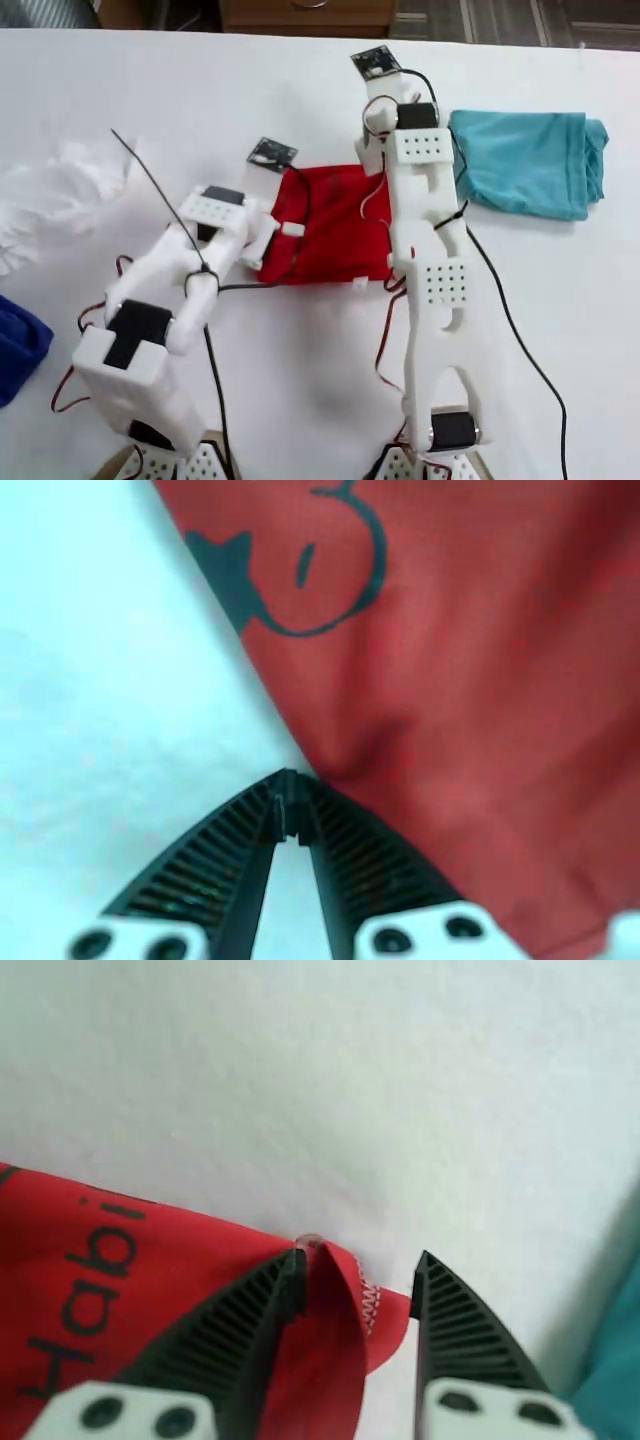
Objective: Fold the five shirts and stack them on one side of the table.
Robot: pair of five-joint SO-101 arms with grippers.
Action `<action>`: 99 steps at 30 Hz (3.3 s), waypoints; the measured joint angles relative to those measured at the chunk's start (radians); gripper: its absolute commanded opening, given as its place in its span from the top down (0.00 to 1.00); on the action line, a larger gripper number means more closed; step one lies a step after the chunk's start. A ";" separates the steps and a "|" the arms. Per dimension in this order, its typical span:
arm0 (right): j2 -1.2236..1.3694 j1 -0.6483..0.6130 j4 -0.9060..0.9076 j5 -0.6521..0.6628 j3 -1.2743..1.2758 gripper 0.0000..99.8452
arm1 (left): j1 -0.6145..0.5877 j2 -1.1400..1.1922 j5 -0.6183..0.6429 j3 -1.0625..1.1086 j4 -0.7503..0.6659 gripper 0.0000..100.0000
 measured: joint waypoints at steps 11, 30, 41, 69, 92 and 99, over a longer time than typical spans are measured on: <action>0.043 0.000 -0.021 0.112 0.000 0.98 | 0.002 0.000 0.000 0.000 0.000 0.97; 0.038 0.100 0.037 -0.330 0.000 0.98 | 0.003 0.000 0.000 0.000 0.000 0.97; -0.015 0.101 0.072 -0.333 -0.081 0.88 | 0.003 0.002 0.028 -0.032 0.032 0.97; -0.006 0.101 0.072 -0.207 -0.087 0.98 | 0.103 0.172 0.040 -0.311 0.241 0.97; -0.005 0.028 0.060 -0.121 -0.212 0.88 | 0.064 0.167 0.023 -0.249 0.207 0.97; -0.005 -0.074 -0.083 -0.118 -0.058 0.88 | 0.064 0.167 0.023 -0.249 0.207 0.97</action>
